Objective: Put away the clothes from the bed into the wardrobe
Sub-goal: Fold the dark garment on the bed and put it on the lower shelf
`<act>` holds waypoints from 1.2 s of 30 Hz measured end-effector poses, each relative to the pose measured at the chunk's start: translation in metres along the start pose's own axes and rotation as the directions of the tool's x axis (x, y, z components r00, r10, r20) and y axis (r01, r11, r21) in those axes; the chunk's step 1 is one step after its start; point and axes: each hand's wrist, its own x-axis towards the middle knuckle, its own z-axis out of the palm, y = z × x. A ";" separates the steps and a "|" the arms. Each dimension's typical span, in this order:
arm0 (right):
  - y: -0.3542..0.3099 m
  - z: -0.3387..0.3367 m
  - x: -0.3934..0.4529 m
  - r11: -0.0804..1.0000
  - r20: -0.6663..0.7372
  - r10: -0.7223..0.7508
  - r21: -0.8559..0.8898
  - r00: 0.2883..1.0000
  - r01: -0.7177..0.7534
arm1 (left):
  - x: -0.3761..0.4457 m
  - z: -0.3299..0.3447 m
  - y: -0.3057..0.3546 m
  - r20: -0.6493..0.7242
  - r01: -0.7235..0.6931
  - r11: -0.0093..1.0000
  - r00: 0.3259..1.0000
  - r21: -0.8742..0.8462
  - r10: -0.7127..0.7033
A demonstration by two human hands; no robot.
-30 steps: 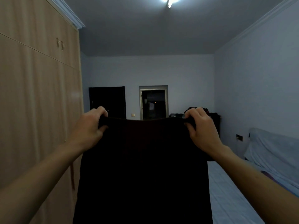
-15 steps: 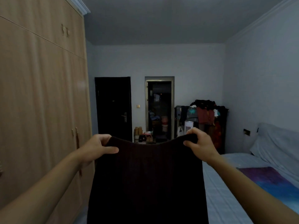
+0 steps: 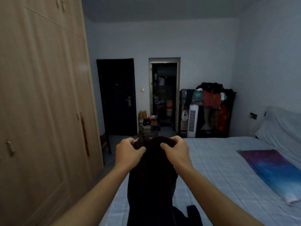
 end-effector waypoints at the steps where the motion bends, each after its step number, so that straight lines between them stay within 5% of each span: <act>1: 0.000 0.005 -0.007 1.000 0.011 -0.015 -0.007 1.000 0.015 | -0.008 0.005 0.002 -0.004 -0.009 1.000 1.000 -0.016 0.009; 8: 0.005 0.015 -0.033 0.991 0.024 -0.132 0.017 0.991 0.132 | -0.041 0.022 0.004 -0.052 -0.057 0.991 0.997 -0.121 0.051; 12: 0.010 0.012 -0.043 0.984 0.148 -0.167 0.093 0.975 0.154 | -0.048 0.024 0.000 -0.014 -0.029 0.980 1.000 -0.199 0.027; 18: 0.018 0.002 -0.045 0.990 0.254 -0.134 0.076 0.958 0.118 | -0.055 0.011 -0.010 0.397 0.155 0.903 0.918 -0.401 0.019; 24: 0.035 0.014 -0.051 0.974 0.153 -0.214 -0.043 0.965 0.223 | -0.066 0.011 -0.023 0.505 0.137 0.885 0.854 -0.445 0.122; 27: 0.044 0.011 -0.052 0.964 0.152 -0.247 -0.059 0.957 0.258 | -0.070 0.011 -0.035 0.442 -0.053 0.936 0.871 -0.349 0.214; 30: 0.055 0.002 -0.054 0.960 0.226 -0.263 -0.037 0.938 0.278 | -0.061 -0.001 -0.053 0.162 -0.450 0.893 0.882 0.016 0.442; 33: 0.061 -0.011 -0.052 0.959 0.297 -0.272 0.006 0.915 0.283 | -0.046 -0.019 -0.075 0.308 -0.629 0.714 0.775 0.307 0.551; 36: 0.058 -0.025 -0.049 0.950 0.354 -0.310 0.074 0.883 0.304 | -0.039 -0.027 -0.083 0.475 -0.723 0.607 0.682 0.329 0.556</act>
